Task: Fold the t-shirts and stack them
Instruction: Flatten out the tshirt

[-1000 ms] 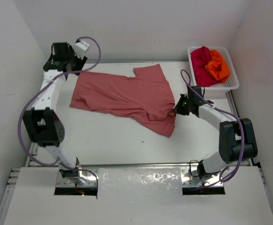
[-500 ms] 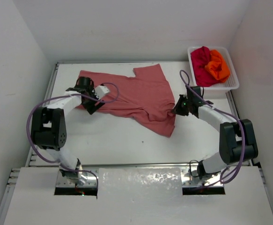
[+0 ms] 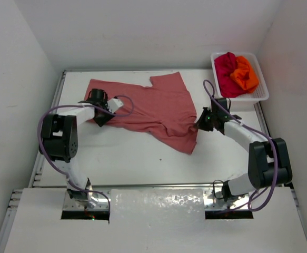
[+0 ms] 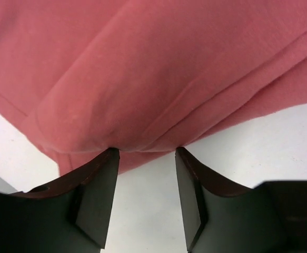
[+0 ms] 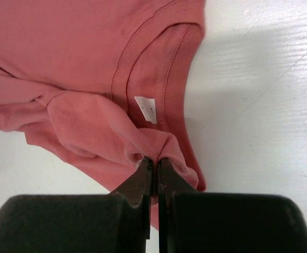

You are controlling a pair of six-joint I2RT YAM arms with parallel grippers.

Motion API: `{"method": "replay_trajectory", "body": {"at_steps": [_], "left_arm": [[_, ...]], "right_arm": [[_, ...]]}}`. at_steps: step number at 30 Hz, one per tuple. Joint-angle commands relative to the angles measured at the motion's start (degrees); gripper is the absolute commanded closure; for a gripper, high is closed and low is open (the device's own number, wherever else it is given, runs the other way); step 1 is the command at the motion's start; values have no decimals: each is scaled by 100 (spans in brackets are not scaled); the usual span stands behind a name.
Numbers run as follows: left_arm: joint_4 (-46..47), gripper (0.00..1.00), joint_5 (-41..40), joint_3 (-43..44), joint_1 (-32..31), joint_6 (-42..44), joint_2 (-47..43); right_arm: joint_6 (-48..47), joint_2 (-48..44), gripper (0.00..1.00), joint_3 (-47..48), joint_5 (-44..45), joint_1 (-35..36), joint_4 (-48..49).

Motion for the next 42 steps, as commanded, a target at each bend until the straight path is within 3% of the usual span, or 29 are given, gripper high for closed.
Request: {"method": "replay_trajectory", "body": {"at_steps": [1, 7, 16, 18, 19, 22, 24, 29, 34, 39, 42], "left_arm": [[36, 55, 14, 394, 29, -194, -65], [140, 42, 172, 280, 21, -220, -250], [465, 41, 67, 166, 21, -45, 233], [562, 52, -144, 227, 21, -36, 312], [545, 67, -153, 358, 21, -44, 339], [406, 100, -232, 648, 29, -176, 357], [239, 100, -258, 771, 38, -159, 199], [-657, 100, -241, 1280, 108, 148, -346], [-2747, 100, -66, 1704, 152, 719, -925], [-4889, 100, -345, 924, 223, 1695, -1787], [-5361, 100, -767, 336, 223, 1749, -2244]], "right_arm": [[-121, -229, 100, -28, 88, 39, 31], [-130, -229, 100, -72, 80, 39, 57], [-192, -211, 100, 16, 18, 39, 66], [-200, -211, 100, -2, 1, 39, 66], [-192, -211, 100, -10, -17, 39, 66], [-209, -237, 100, 16, -8, 39, -12], [-314, -325, 100, 77, 44, 30, -118], [-875, -545, 100, 428, 326, 39, -618], [-1201, -790, 100, 851, -157, 65, -1486], [-1273, -1922, 100, 245, -420, 153, -2604], [-1211, -2555, 100, -54, -886, 240, -3542]]}}
